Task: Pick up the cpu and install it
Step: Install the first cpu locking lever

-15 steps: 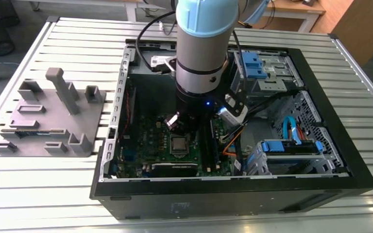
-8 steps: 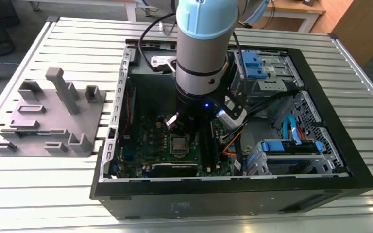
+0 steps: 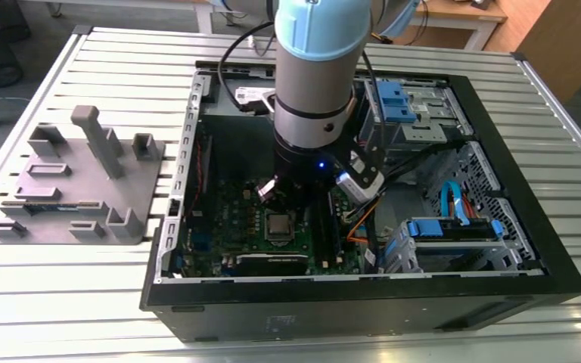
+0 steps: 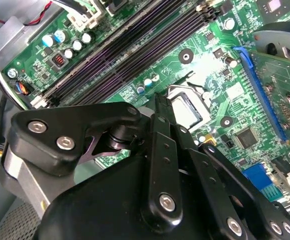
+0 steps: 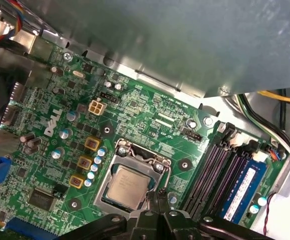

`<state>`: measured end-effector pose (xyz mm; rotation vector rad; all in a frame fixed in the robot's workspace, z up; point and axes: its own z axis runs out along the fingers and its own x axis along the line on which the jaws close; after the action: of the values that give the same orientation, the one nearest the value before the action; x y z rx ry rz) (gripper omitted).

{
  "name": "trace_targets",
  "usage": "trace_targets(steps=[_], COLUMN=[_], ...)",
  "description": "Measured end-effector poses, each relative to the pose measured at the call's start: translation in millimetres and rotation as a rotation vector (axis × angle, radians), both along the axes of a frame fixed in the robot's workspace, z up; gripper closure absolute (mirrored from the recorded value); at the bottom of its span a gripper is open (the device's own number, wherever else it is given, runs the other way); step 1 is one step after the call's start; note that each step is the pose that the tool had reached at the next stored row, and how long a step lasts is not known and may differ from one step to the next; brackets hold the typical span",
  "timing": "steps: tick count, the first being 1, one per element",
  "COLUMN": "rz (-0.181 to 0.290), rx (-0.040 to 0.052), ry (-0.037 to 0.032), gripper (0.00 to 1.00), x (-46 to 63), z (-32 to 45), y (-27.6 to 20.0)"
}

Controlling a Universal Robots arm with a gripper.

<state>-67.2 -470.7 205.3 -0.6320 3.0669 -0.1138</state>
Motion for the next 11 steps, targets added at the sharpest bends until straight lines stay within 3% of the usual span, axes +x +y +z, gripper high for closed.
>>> trace_targets(steps=[11], rz=[-0.019], rx=[-0.0013], ry=[0.0000], gripper=[0.89], x=[3.0], z=[-2.0], y=[-2.8])
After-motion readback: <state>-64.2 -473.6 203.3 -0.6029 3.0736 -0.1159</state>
